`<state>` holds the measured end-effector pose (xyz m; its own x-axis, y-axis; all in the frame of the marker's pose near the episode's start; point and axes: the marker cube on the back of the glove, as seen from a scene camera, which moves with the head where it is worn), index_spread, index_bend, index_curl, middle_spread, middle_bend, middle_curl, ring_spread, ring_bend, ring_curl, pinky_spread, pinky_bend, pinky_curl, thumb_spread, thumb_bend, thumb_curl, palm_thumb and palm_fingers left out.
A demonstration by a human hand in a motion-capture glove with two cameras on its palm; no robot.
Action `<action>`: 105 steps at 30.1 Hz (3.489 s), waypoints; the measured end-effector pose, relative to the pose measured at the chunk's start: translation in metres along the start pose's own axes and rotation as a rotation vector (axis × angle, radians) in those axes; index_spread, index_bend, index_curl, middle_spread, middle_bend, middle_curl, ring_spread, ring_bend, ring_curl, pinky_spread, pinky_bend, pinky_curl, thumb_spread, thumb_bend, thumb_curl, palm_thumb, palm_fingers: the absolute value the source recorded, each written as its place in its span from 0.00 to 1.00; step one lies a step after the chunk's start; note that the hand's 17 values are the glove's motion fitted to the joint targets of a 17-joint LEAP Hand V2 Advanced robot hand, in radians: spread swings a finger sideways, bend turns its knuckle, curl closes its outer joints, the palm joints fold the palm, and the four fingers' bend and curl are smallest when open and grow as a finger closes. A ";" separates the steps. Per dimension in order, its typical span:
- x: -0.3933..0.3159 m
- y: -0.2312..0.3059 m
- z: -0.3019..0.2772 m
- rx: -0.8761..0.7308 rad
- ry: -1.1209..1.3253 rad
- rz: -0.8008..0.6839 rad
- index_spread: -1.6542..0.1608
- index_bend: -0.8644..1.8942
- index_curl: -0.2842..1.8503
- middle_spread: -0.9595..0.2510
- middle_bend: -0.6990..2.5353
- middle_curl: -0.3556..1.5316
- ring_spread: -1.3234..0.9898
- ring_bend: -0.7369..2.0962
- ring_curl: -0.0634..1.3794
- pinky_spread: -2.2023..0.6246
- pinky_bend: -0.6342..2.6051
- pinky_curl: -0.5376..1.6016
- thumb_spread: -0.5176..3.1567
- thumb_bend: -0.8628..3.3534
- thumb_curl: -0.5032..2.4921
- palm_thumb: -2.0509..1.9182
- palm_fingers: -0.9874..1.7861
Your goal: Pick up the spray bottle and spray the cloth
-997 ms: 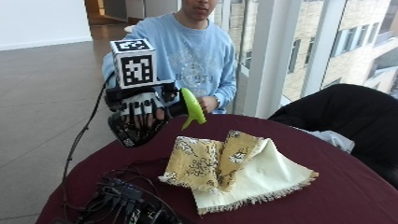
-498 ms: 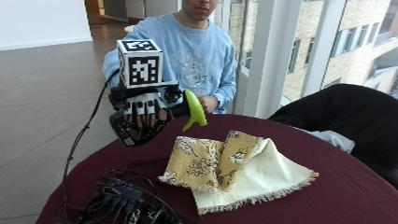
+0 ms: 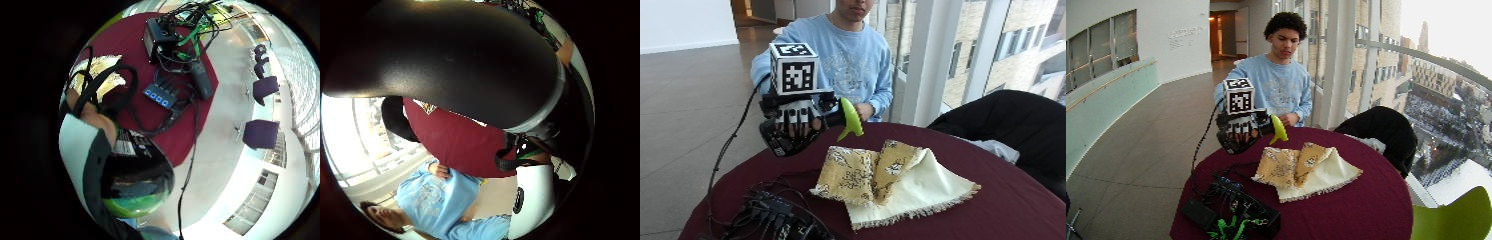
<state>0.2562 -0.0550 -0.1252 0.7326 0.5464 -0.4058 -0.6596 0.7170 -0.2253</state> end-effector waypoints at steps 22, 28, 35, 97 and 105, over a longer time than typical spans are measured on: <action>-0.008 -0.002 -0.001 -0.029 0.015 -0.004 0.79 0.36 0.29 0.72 0.33 0.43 0.54 0.47 0.33 0.70 0.37 0.45 0.38 0.20 0.34 0.74 0.81; -0.014 -0.001 0.003 -0.010 -0.033 -0.005 0.79 0.36 0.29 0.72 0.33 0.43 0.54 0.47 0.33 0.70 0.37 0.45 0.38 0.20 0.34 0.74 0.81; -0.026 0.003 0.009 0.027 -0.180 -0.024 0.79 0.36 0.29 0.72 0.33 0.43 0.54 0.47 0.33 0.69 0.37 0.45 0.38 0.20 0.34 0.74 0.81; -0.431 0.009 0.113 0.326 -1.130 -0.623 0.80 0.36 0.29 0.71 0.32 0.42 0.54 0.46 0.32 0.71 0.36 0.44 0.39 0.20 0.33 0.75 0.79; -0.415 0.020 0.110 0.325 -1.137 -0.638 0.78 0.34 0.28 0.71 0.31 0.42 0.54 0.45 0.32 0.73 0.35 0.44 0.40 0.20 0.32 0.74 0.74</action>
<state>-0.0423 -0.2197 0.1363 0.7313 0.0204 0.6818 -0.1998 0.9621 0.1855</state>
